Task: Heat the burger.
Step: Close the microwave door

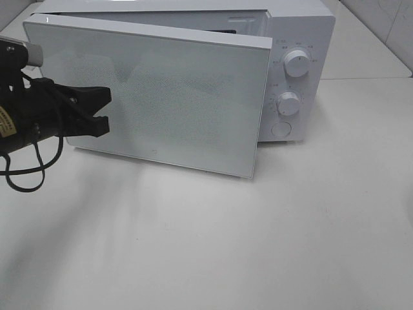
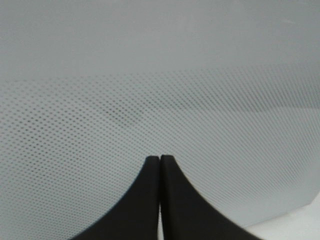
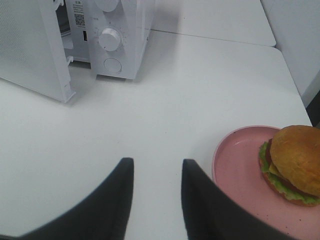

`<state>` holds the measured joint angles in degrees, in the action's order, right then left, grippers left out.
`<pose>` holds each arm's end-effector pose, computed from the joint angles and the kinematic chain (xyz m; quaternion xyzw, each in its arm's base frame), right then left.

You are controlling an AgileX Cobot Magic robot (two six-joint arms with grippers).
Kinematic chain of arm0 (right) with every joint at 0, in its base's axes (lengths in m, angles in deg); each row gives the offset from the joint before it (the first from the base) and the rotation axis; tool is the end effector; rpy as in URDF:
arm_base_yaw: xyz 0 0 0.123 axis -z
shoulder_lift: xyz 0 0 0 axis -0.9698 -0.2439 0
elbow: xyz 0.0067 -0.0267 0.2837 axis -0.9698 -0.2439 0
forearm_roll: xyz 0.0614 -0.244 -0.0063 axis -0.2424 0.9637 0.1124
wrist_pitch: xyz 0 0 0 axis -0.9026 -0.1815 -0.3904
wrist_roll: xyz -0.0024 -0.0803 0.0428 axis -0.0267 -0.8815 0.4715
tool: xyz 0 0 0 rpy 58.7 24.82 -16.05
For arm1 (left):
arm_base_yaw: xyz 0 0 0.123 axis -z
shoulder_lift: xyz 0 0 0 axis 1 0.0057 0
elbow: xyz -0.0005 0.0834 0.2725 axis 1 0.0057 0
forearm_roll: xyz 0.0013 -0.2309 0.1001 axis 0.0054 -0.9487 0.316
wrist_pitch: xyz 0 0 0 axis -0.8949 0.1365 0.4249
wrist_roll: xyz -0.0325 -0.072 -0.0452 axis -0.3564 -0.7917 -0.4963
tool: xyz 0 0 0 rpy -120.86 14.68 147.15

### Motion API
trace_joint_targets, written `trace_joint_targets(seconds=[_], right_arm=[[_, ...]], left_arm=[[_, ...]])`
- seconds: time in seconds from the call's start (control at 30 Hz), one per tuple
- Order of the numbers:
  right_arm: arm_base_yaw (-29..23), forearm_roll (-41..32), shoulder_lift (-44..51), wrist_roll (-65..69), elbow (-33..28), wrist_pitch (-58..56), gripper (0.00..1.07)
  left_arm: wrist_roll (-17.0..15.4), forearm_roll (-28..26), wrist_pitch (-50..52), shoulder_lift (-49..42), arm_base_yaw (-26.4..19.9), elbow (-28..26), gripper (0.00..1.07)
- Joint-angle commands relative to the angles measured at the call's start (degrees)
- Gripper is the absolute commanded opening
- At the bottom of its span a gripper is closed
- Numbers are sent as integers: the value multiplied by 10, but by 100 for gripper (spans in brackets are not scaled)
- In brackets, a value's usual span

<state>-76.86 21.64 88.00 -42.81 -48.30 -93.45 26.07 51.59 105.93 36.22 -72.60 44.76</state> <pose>-0.0009 0.0019 0.2815 -0.0614 0.8286 -0.0187 0.5562 0.2896 -0.1208 0.1603 0.2075 0.7506 -0.2311 0.5832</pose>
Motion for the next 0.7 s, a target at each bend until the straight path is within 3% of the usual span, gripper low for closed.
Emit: trace_joint_targets(seconds=[0.03,0.23,0.53,0.7], right_arm=[[3,-3,17,-1,1,2,35],[3,-3,17,-1,1,2,35],[3,-3,17,-1,1,2,35],[3,-3,17,-1,1,2,35]], left_arm=[[16,-22,-6,17,18,-19,0],[36,-42,-6,34,38,-49,0],[21,-109,-3,59,52,-88,0],[42,-190,-19,74,76,-113,0]])
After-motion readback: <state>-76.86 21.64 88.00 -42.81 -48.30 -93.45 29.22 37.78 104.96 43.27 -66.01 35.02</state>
